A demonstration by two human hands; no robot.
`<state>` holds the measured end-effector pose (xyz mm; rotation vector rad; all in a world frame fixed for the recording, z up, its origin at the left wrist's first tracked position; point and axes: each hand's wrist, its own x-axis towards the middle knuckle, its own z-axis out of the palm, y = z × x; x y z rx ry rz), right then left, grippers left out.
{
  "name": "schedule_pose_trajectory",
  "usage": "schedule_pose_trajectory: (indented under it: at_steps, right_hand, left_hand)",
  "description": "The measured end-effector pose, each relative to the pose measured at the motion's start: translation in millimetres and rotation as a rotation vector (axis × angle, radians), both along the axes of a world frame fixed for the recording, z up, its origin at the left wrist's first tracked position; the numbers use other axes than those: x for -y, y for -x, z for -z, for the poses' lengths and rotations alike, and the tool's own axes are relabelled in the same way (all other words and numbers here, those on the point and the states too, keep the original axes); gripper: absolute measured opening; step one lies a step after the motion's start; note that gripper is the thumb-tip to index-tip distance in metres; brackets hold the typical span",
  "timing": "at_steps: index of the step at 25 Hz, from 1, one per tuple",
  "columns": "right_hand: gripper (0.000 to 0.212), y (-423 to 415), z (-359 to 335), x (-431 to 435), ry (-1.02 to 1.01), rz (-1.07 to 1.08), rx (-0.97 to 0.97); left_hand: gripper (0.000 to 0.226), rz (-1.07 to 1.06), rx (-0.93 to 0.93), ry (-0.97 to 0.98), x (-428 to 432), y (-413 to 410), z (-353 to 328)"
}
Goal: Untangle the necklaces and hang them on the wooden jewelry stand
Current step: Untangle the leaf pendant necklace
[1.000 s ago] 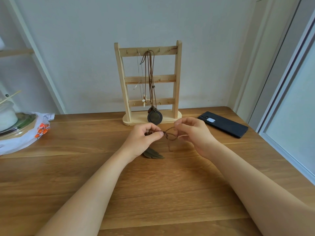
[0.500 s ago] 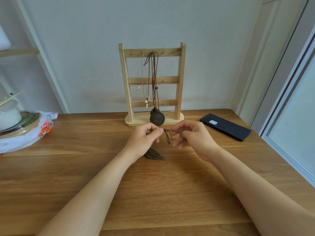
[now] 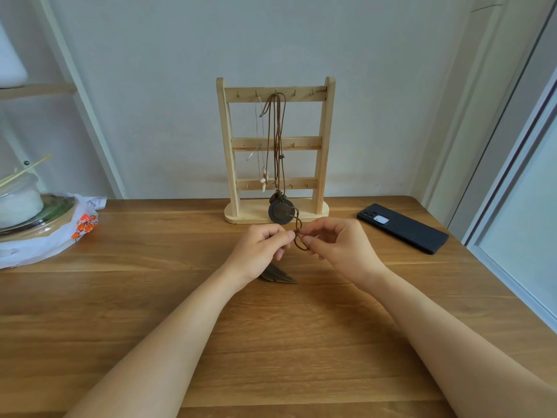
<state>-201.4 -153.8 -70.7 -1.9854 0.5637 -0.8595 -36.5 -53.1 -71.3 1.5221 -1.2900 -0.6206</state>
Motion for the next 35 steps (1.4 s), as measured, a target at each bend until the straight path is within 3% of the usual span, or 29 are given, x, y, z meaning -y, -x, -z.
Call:
schedule_pose_trajectory:
  at_steps: [8,12,18,22,26,31,35]
  right_hand:
    - [0.018,-0.1,1.3,-0.4,0.179,0.039,-0.065]
    - [0.006,0.1,-2.2,-2.8,0.210,0.001,-0.120]
    - [0.009,1.4,-3.5,0.5,-0.216,0.020,-0.099]
    - [0.004,1.8,-2.5,1.8,-0.034,0.078,-0.205]
    - [0.009,4.5,-3.4,1.4,-0.167,0.084,-0.043]
    - [0.008,7.0,-14.7,-4.5,-0.054,0.097,0.218]
    - [0.013,0.7,-5.7,-6.1,0.162,0.053,-0.074]
  left_hand:
    - [0.030,0.032,0.006,-0.087,-0.8,0.3,-2.1]
    - [0.030,0.011,0.056,-0.103,-1.3,-1.5,-1.0]
    - [0.012,-0.045,0.075,-0.045,-4.2,-4.4,-4.9]
    - [0.015,-0.052,0.097,-0.083,-4.4,-5.2,-6.1]
    - [0.020,-0.094,0.001,-0.034,-4.5,-5.8,-5.3]
    - [0.021,-0.149,-0.013,-0.053,-0.2,-6.0,-4.3]
    - [0.021,-0.126,-0.010,-0.048,-1.1,-4.4,-4.9]
